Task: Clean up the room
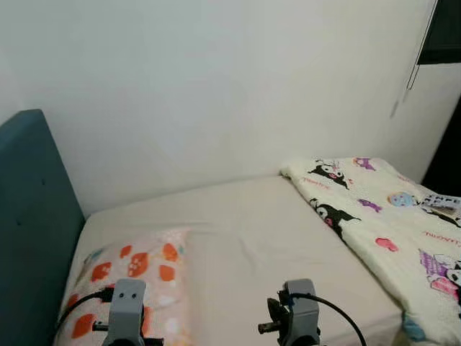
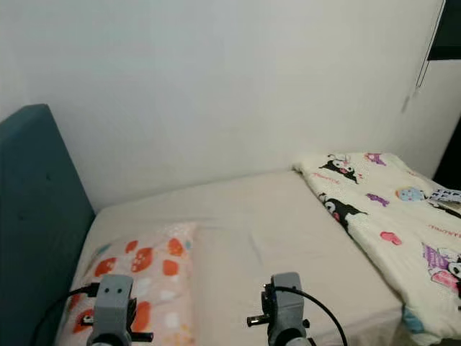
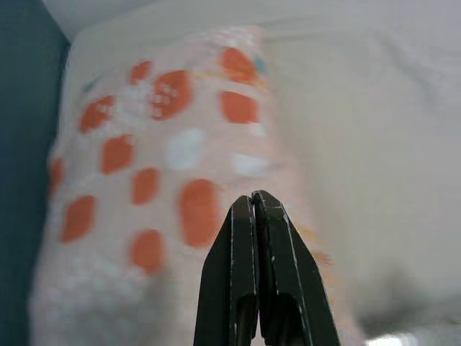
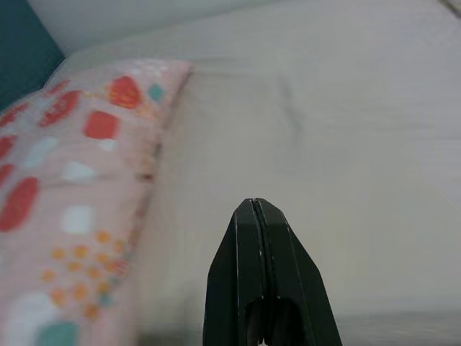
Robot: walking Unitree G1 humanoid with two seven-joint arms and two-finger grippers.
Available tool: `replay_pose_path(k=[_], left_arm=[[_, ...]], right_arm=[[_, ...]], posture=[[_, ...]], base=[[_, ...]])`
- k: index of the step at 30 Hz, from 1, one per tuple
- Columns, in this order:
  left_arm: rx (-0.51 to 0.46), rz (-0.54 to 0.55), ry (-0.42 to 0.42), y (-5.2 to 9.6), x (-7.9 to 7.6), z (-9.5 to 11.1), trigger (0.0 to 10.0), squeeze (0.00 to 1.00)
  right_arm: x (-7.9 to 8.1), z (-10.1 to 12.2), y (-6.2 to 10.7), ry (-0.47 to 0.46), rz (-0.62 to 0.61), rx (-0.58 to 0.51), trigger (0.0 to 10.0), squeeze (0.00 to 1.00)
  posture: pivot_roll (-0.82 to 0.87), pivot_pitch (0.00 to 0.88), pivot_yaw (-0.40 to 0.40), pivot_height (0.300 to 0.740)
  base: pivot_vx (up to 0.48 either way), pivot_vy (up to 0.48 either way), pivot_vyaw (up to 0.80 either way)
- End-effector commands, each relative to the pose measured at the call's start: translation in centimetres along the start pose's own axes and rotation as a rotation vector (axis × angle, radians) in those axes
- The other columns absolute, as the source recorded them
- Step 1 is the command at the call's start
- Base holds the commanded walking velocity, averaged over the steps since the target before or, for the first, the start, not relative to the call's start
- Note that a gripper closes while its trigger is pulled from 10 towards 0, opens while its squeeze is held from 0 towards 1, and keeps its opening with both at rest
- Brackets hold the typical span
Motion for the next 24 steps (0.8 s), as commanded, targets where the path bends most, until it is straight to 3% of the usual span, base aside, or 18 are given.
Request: replay_pose_path(k=[1,21,24], left_arm=[[0.002,0.004,-0.013,0.11,0.21,0.04,10.0,0.0],[0.0,-0.002,-0.019,0.12,0.27,0.26,10.0,0.0],[0.003,-0.034,-0.094,0.11,0.04,0.3,10.0,0.0]], right_arm=[[-0.16,-0.35,0.18,-0.009,-0.01,0.012,10.0,0.0],[-0.14,-0.44,0.15,-0.015,-0.012,0.014,10.0,0.0],[-0.09,-0.49,0.19,-0.017,-0.012,0.015,10.0,0.0]], posture=[[-0.04,0.108,0.011,0.74],[-0.04,0.104,0.016,0.74],[-0.03,0.101,0.017,0.74]], base=[[0.0,-0.48,0.0],[0.0,-0.48,0.0],[0.0,-0.32,0.0]])
Point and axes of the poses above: a point about 5 cm out from each wrist's last joint towards the gripper, its own y axis pointing back from the gripper into the wrist, its own z axis along the axis of the wrist's last joint, x = y × z, the point moved 2 cm from there along -y, pointing out of the wrist towards the gripper, and after that the axes turned 11 degrees about y, right-handed, at the moved point
